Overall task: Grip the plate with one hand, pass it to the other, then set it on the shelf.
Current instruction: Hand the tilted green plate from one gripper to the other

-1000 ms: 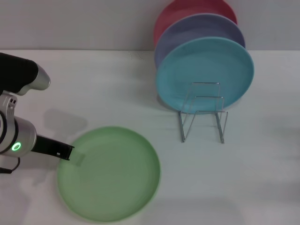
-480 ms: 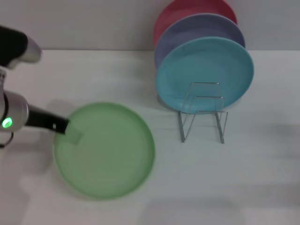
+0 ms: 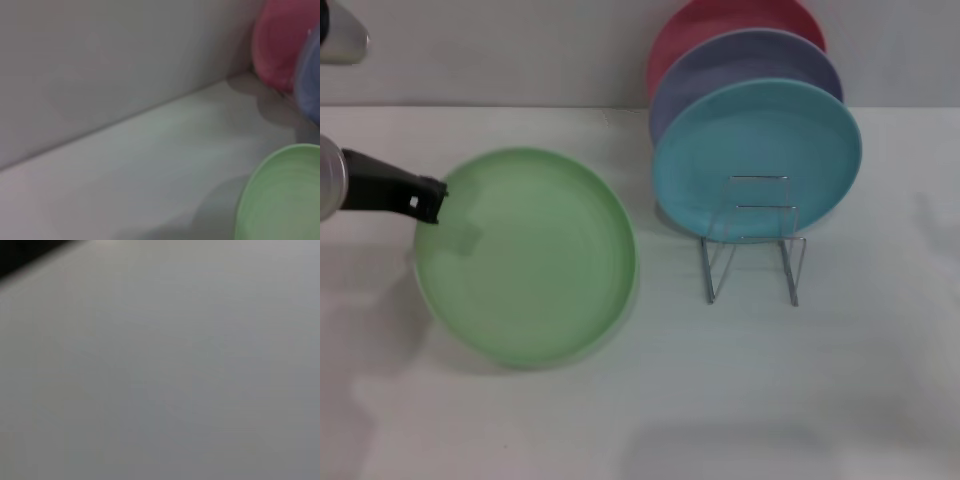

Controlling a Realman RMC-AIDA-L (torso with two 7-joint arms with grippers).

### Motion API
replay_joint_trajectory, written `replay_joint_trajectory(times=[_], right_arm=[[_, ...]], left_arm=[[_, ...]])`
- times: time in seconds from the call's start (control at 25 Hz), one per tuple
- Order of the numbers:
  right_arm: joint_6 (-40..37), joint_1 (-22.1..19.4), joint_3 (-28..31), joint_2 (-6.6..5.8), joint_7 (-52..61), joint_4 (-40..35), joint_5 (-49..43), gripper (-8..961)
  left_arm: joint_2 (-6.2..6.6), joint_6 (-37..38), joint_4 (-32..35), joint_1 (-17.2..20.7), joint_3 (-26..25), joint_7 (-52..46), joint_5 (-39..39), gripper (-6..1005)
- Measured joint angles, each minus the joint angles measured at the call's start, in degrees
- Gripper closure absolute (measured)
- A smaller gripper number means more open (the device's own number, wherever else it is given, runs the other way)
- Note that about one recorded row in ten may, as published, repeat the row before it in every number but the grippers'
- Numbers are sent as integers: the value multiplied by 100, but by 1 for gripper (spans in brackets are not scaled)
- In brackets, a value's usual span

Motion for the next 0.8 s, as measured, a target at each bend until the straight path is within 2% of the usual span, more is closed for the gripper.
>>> replay_joint_trajectory(times=[0.12, 0.16, 0.24, 0.32, 0.36, 0.4, 0.44, 0.52, 0.56, 0.6, 0.64, 0.68, 0.72, 0.76, 0.8], right_arm=[[-151, 18, -426, -24, 113, 765, -42, 217], [-597, 95, -588, -41, 251, 1312, -228, 218], [-861, 147, -627, -47, 371, 1580, -360, 219], [-1767, 238, -623, -53, 745, 2199, -824, 221], [-2880, 287, -610, -79, 1295, 2929, -1477, 221], [-2880, 287, -610, -79, 1295, 2929, -1477, 222], [-3505, 304, -605, -101, 1645, 3354, -1872, 223], [-4950, 380, -604, -207, 2908, 4257, -3098, 224], [-5950, 541, -602, -315, 4442, 4956, -4558, 225], [-6315, 656, -580, -373, 5350, 5230, -5407, 226], [-6558, 780, -526, -434, 6259, 5442, -6198, 227], [-6558, 780, -526, -434, 6259, 5442, -6198, 227], [-6672, 925, -437, -494, 7181, 5620, -7006, 228], [-6589, 1262, -206, -591, 8969, 5883, -8578, 229], [-6361, 1493, -78, -636, 9815, 5967, -9352, 230]], left_arm=[[4, 54, -265, 73, -101, 2, -1, 963], [4, 180, -412, 152, -156, 42, -4, 962], [1, 237, -448, 175, -178, 72, -11, 961], [-7, 382, -493, 211, -219, 149, -38, 960], [-8, 498, -482, 219, -243, 180, -53, 960], [-8, 498, -482, 219, -243, 180, -53, 959], [-8, 537, -471, 221, -247, 183, -53, 959], [-7, 580, -454, 222, -248, 184, -54, 958], [-7, 620, -439, 234, -237, 184, -54, 957], [-7, 670, -425, 254, -225, 186, -54, 957], [-6, 701, -416, 266, -218, 187, -52, 957], [-6, 744, -407, 286, -209, 190, -51, 956], [-6, 768, -403, 296, -205, 191, -50, 956], [-7, 783, -401, 303, -199, 192, -52, 955], [-7, 786, -400, 310, -197, 192, -54, 955]])
